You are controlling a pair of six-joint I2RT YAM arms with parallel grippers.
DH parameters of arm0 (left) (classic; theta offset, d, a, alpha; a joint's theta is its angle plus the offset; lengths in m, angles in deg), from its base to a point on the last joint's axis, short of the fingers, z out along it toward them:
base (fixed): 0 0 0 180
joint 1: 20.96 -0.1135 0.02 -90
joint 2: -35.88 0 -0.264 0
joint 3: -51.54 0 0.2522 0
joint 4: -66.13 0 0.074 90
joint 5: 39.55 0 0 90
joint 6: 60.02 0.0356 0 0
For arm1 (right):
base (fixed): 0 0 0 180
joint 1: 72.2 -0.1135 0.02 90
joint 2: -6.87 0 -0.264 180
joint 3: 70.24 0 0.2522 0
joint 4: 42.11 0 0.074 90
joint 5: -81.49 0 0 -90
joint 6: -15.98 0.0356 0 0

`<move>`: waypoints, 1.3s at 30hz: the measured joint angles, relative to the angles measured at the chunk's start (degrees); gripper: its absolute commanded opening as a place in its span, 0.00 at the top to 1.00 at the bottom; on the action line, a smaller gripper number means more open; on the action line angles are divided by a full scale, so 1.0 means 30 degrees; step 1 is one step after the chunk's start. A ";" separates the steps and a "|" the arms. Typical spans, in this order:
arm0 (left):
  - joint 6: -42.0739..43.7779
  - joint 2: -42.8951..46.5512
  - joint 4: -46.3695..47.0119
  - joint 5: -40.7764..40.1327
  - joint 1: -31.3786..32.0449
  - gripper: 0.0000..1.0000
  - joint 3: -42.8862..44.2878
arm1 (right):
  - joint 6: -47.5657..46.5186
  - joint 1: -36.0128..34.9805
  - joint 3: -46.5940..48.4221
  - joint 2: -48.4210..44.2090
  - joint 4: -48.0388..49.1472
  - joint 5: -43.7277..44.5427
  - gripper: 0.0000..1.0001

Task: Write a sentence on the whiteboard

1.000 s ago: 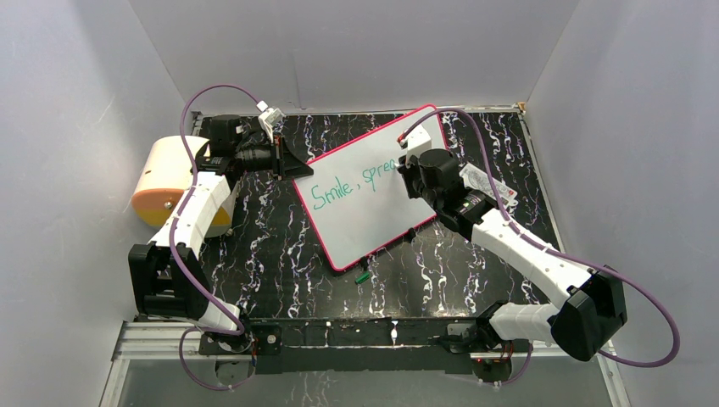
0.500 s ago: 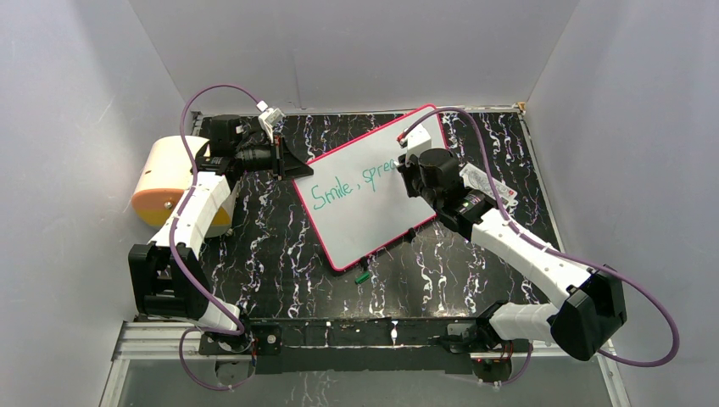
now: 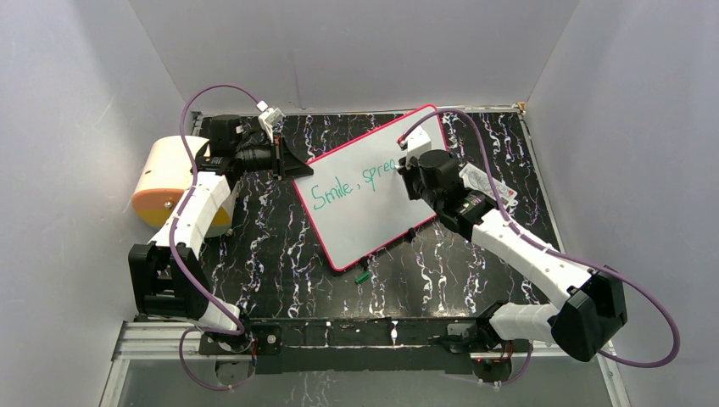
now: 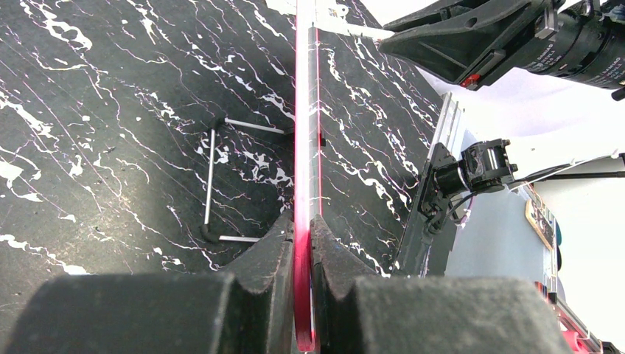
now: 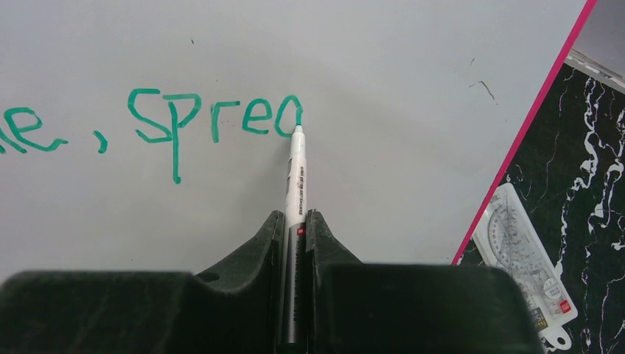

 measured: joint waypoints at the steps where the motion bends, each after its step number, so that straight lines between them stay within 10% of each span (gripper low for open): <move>1: 0.0007 0.0000 0.0000 0.0000 0.0000 1.00 0.0000 | 0.0022 0.0000 -0.0087 -0.0036 -0.0087 0.0000 1.00; 39: 0.0000 -0.0029 0.0015 0.0022 0.0000 1.00 0.0000 | -0.0357 0.0874 -0.0321 -0.0306 0.0423 -0.0138 1.00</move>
